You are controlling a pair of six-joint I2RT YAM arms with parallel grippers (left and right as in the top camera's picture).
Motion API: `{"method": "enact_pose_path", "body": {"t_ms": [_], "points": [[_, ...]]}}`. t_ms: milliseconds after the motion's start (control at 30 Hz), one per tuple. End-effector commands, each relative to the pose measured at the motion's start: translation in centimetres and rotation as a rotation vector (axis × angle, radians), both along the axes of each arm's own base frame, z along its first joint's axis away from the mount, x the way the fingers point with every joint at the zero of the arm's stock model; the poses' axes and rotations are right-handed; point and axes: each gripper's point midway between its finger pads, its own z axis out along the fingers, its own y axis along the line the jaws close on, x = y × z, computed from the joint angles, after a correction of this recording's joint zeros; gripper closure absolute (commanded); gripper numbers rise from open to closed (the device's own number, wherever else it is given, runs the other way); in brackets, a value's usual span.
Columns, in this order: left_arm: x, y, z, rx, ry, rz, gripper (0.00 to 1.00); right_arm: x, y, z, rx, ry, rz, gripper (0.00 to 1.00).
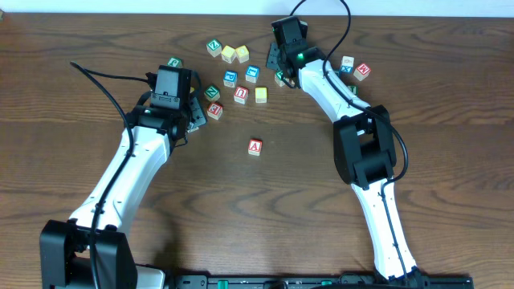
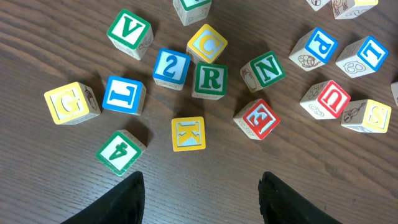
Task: Spell out AI2
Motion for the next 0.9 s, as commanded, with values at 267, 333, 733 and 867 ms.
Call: {"method": "enact_pose_path", "body": {"t_ms": [267,333,733,867], "points": [[0.1,0.4,0.4,0.021,-0.005,-0.007,0.05,0.6,-0.6,0.9,-0.050,-0.030,0.028,0.72],[0.1,0.4,0.4,0.021,-0.005,-0.007,0.05,0.7,-0.7,1.5,-0.059,-0.040,0.039,0.74],[0.1,0.4,0.4,0.021,-0.005,-0.007,0.05,0.5,-0.8,7.6,-0.075,-0.111,0.085,0.76],[0.1,0.4,0.4,0.022,-0.005,-0.006,0.04,-0.4,-1.1,11.5,-0.106,-0.137,0.124,0.75]]}}
